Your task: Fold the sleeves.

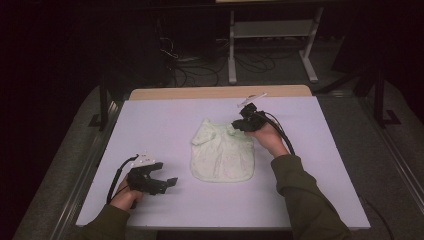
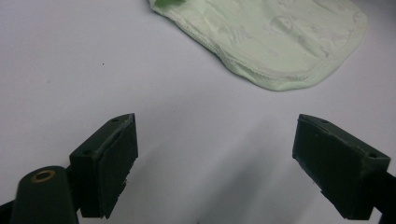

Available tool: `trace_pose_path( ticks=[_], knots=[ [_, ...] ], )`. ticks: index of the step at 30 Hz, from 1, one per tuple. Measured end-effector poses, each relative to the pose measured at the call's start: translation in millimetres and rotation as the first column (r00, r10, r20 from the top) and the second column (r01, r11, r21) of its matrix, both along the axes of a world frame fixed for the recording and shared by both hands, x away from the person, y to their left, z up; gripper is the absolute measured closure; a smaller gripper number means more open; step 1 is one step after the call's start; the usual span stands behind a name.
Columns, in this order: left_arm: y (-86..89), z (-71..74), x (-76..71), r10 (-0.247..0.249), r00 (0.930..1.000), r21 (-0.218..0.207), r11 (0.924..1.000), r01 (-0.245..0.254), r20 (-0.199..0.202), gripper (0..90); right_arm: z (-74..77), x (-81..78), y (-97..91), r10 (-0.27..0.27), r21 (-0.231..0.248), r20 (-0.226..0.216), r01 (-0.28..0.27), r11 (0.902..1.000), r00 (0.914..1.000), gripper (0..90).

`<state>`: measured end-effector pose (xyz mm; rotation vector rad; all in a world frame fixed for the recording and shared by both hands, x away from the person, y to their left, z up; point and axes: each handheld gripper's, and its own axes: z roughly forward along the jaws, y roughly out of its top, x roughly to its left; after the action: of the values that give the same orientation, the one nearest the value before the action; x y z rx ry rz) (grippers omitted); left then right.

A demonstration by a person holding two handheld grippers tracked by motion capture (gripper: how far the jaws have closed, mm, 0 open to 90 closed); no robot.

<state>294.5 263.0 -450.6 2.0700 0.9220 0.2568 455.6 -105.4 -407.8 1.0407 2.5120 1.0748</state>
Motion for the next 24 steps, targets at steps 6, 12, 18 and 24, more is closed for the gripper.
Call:
trace_pose_path(
  ticks=[6,12,18,24],
  knots=[
    [0.3,-0.2,-0.1,0.002,1.0,0.001,1.0,-0.002,-0.002,13.9,-2.5,-0.5,-13.3,-0.015,-0.004,-0.012,0.015,0.9999,0.9998,88.5],
    [0.5,-0.4,0.0,0.002,1.0,0.002,1.0,-0.002,-0.003,13.9,-8.5,-2.1,-26.0,-0.031,-0.011,-0.02,0.031,0.9995,0.9993,88.7],
    [0.4,-0.9,0.3,0.002,1.0,0.003,1.0,-0.002,-0.004,13.9,-14.7,-4.4,-36.6,-0.046,-0.017,-0.033,0.046,0.9988,0.9984,88.8],
    [0.6,-1.1,0.3,0.004,1.0,0.003,1.0,-0.004,-0.005,13.9,-21.1,-6.8,-43.7,-0.048,-0.02,-0.041,0.047,0.9987,0.998,88.8]
  ],
)
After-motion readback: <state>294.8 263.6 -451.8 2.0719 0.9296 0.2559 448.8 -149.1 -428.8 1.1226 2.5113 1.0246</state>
